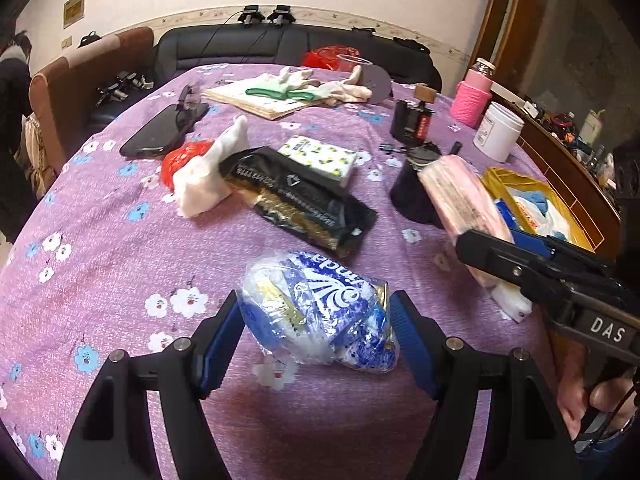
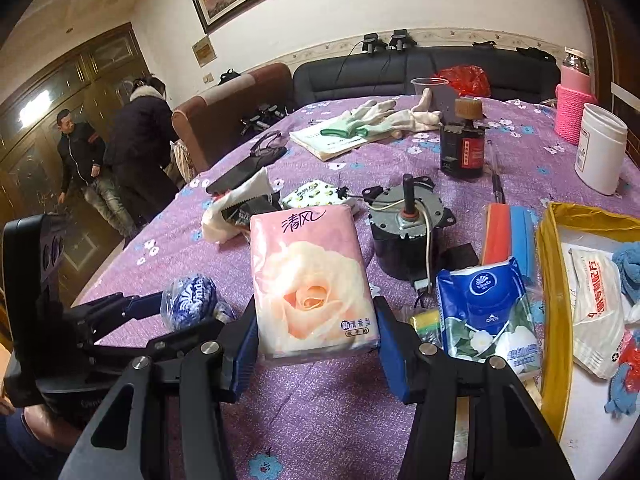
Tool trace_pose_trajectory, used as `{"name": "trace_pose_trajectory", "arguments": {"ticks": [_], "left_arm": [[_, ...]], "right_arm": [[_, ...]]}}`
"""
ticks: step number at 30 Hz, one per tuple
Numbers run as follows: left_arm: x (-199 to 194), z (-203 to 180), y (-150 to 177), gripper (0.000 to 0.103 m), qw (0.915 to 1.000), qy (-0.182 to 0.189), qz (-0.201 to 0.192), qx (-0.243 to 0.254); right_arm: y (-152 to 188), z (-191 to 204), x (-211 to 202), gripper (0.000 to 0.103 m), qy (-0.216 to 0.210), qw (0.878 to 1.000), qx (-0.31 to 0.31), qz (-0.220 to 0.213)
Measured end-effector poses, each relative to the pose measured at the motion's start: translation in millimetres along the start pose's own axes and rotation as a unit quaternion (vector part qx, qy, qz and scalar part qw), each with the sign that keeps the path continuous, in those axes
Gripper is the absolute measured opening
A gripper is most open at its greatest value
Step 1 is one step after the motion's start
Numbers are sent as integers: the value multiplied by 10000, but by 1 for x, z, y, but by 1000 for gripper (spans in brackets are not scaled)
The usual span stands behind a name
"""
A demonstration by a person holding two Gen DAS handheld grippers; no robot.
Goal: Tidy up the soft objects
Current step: 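Carry snack bag with left tool while right tool carries tissue pack to tray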
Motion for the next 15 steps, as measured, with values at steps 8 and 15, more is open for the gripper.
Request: {"name": "trace_pose_trajectory", "arguments": {"ticks": [8, 15], "left_arm": [[-9, -35, -9, 72, 9995, 126, -72, 264], [-16, -77, -11, 72, 9982, 308, -118, 500]], "right_arm": [[-11, -21, -24, 57, -72, 9987, 461, -224], [-4, -45, -64, 57, -57, 9963, 721, -460]]}}
Point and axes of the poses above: each gripper's, at about its wrist camera, not at the fingertips, and x roughly the way its jaws point, z to its left, y to its underside, the point moved 7 cm from there along x, roughly the way its jaws point, and after that the axes turned 9 degrees about y, right-handed, at the moved point
